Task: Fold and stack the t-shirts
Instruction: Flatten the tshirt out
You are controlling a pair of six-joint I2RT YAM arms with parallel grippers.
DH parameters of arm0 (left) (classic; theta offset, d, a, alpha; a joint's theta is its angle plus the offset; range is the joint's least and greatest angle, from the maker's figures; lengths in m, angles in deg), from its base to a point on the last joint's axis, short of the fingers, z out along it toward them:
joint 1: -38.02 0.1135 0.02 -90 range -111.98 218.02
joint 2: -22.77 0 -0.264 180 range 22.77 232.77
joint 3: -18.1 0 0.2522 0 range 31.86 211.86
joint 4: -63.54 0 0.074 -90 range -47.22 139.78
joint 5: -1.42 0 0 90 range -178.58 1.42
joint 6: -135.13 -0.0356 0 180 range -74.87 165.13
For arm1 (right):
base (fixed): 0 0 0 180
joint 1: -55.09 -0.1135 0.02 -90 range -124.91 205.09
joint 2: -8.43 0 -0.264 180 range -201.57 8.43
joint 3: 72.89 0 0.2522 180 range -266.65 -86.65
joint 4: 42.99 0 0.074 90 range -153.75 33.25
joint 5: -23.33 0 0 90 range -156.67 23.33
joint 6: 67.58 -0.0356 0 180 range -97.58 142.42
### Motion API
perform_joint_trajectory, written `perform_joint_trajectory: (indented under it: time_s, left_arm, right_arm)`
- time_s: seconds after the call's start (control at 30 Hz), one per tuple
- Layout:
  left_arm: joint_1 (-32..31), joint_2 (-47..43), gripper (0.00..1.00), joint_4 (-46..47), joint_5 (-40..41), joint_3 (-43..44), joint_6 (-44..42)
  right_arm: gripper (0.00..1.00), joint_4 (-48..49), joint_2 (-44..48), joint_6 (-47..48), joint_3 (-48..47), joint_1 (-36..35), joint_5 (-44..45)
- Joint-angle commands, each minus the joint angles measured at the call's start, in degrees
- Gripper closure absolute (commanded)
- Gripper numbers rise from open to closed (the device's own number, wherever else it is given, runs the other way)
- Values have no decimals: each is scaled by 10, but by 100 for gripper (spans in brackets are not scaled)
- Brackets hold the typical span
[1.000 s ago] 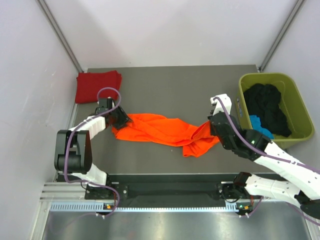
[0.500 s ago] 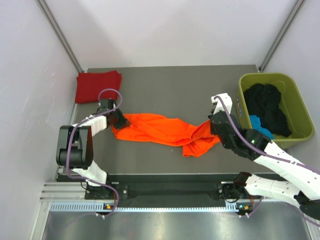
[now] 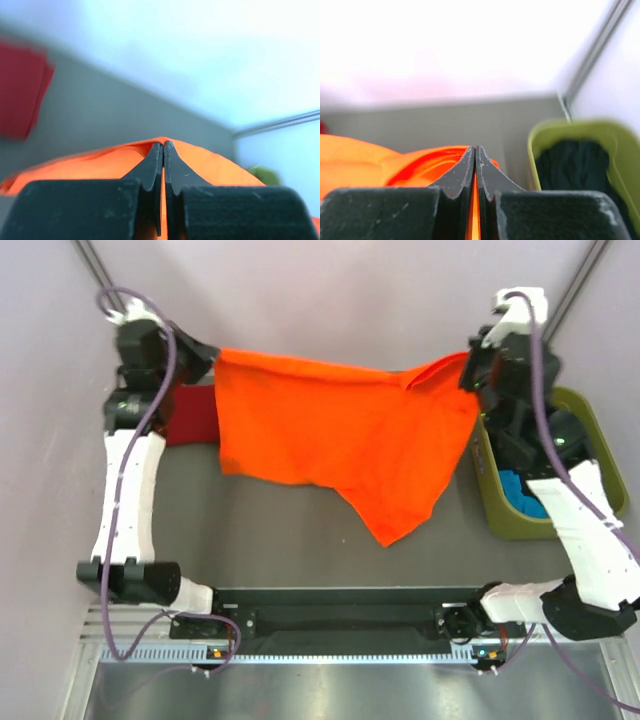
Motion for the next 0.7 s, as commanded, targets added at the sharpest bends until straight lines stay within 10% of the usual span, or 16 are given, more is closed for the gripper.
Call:
perform_joint_trajectory:
  time_s: [0.0, 0.37, 0.67]
  left_arm:
    - [1, -57, 100, -96, 28, 75, 6]
    - [1, -223, 100, -131, -31, 20, 42]
    - [1, -155, 100, -42, -46, -46, 54]
  right_arm:
    - [100, -11, 11, 36, -113, 6, -24]
    - [100, -41, 257, -33, 20, 6, -218]
    - [100, 36, 160, 41, 21, 6, -176]
